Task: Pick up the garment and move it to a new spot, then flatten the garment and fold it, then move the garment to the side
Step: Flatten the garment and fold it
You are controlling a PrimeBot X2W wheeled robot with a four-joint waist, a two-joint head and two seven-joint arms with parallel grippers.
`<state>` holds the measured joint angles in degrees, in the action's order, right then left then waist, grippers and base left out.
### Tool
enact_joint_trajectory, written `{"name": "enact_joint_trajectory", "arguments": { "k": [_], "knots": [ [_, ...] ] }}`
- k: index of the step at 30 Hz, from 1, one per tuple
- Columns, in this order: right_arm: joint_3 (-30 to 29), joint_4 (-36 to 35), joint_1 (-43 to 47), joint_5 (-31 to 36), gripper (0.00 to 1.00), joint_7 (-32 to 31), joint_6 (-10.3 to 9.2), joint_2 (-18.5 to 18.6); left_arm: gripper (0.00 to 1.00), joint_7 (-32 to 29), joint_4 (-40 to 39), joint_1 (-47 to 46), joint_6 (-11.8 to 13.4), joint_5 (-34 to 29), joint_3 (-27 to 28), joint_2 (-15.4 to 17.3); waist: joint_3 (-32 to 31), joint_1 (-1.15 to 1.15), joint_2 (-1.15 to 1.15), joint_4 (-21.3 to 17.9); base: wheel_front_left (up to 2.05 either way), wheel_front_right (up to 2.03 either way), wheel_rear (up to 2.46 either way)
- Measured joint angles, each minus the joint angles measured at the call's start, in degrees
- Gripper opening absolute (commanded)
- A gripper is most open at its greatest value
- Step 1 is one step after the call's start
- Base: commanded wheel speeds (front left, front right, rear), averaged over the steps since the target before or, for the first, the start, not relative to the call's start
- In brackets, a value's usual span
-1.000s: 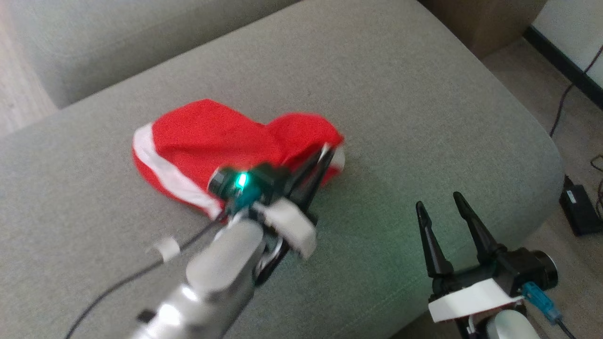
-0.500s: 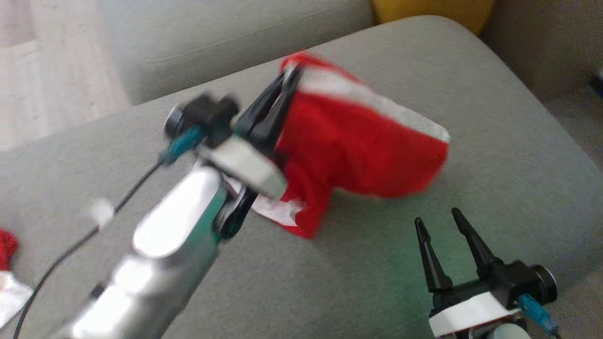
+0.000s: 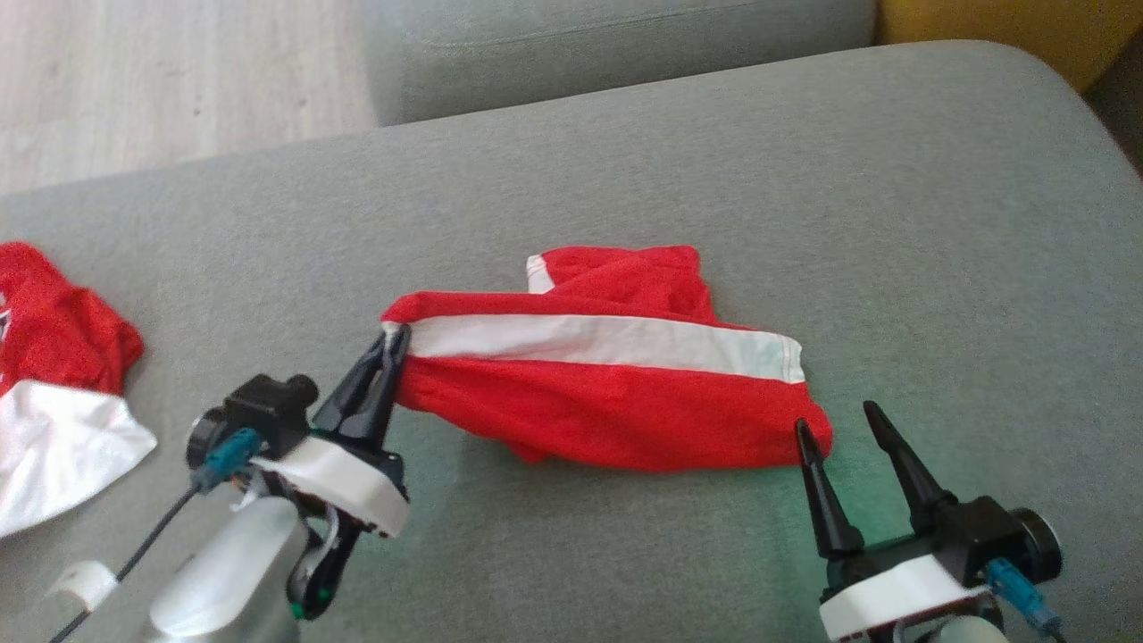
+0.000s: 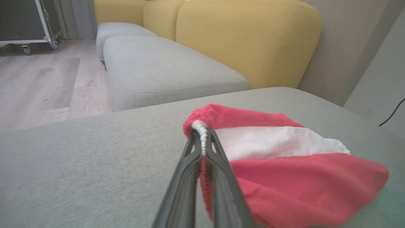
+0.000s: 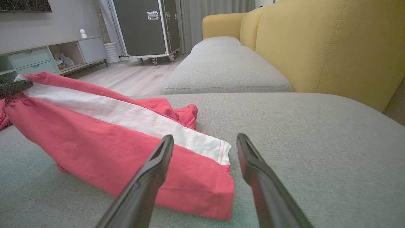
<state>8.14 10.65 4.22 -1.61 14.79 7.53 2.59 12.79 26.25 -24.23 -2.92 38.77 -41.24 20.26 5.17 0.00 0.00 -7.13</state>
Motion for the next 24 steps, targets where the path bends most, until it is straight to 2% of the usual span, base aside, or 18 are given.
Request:
{"name": "enact_joint_trajectory", "arguments": {
  "k": [7, 11, 19, 24],
  "knots": [
    [-1.02, 1.47, -2.11, -1.43, 1.0, 0.0, 0.0, 0.01, 0.0, 0.98, 1.37, 0.07, 0.91, -2.19, 1.16, 2.54, 1.61, 0.0, 0.0, 2.75, 0.0, 0.0, 0.0],
    [2.29, 8.17, -6.56, -3.67, 1.0, -0.01, 0.0, 0.86, 0.0, 1.33, 2.08, -0.07, 0.93, -3.57, 1.37, 2.71, 2.66, 0.0, 0.0, 3.78, 0.0, 0.0, 0.0],
    [7.16, 22.17, -18.06, -12.76, 1.0, -0.01, 0.0, 4.95, 0.0, 1.44, 3.11, -2.57, 0.57, -5.21, 1.42, 2.45, 5.11, 0.01, 0.0, 5.16, 0.0, 0.0, 0.0],
    [12.65, 29.53, -24.43, -15.68, 1.0, -0.01, 0.0, 5.89, 0.0, 1.48, 3.04, -4.05, 0.36, -6.66, 1.97, 1.74, 6.39, 0.01, 0.0, 5.82, 0.0, 0.0, 0.0]
  ]
}}
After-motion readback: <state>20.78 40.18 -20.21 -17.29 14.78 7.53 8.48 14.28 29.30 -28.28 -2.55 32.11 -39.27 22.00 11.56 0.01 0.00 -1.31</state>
